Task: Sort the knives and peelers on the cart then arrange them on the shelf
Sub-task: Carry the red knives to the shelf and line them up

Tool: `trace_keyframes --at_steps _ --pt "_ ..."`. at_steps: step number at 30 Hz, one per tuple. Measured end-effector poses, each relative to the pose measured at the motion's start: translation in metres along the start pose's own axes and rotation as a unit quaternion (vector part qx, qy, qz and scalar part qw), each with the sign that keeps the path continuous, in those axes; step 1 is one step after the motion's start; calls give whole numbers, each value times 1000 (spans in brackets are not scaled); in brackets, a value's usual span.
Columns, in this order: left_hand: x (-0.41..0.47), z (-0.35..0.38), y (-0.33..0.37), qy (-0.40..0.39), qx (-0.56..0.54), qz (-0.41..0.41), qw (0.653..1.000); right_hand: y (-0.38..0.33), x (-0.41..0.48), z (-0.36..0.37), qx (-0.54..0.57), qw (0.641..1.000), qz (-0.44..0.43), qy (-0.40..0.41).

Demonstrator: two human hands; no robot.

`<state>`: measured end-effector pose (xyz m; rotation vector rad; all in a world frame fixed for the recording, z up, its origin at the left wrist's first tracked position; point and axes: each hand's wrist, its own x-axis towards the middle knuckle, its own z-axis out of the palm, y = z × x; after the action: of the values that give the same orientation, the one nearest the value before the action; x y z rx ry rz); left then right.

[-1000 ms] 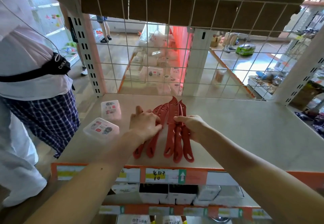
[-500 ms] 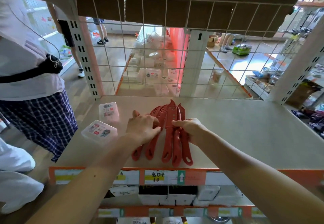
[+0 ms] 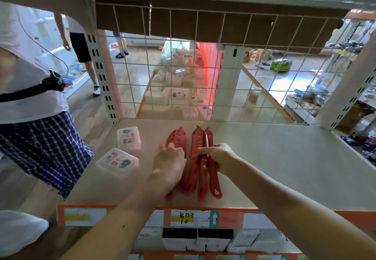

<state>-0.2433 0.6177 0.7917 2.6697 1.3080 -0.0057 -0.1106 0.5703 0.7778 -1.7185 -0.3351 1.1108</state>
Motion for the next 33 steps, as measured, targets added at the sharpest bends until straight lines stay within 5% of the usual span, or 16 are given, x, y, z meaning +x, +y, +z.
trace_keyframes --at_steps 13,19,33 --pt "-2 6 -18 14 -42 -4 999 1 8 10 -18 1000 -10 13" --pt "-9 -1 0 79 -35 36 996 1 8 2 -18 999 -13 32" --pt "6 -9 26 4 -56 -11 998 0 8 -17 -9 999 -21 42"
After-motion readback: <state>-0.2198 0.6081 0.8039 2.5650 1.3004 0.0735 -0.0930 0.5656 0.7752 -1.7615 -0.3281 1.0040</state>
